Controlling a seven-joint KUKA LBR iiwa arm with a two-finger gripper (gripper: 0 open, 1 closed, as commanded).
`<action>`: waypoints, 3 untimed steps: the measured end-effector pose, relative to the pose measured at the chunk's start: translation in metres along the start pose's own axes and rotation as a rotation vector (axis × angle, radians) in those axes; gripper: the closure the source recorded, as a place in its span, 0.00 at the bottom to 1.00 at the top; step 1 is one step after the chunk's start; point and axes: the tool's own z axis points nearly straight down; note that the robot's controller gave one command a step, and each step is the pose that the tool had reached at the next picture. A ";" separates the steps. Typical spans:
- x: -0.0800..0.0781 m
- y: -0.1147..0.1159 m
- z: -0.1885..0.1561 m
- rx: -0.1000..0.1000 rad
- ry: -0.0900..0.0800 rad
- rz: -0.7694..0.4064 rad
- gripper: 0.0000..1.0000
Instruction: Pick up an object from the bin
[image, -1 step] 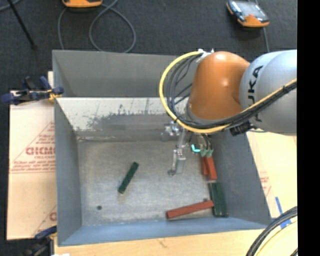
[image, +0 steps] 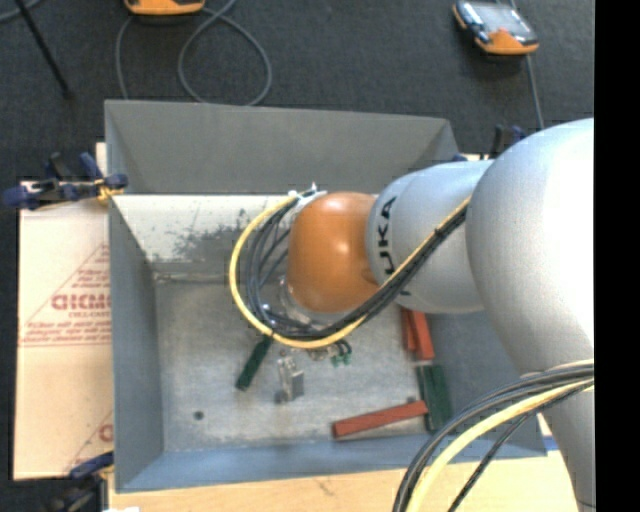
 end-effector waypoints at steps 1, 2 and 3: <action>-0.022 0.011 -0.033 0.001 -0.004 -0.031 0.00; -0.043 0.013 -0.044 0.001 -0.003 -0.222 0.00; -0.039 0.020 0.000 -0.001 0.004 -0.466 0.00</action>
Offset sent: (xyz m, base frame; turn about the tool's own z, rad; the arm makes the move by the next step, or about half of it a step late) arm 0.0138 0.0180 0.0308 -0.0351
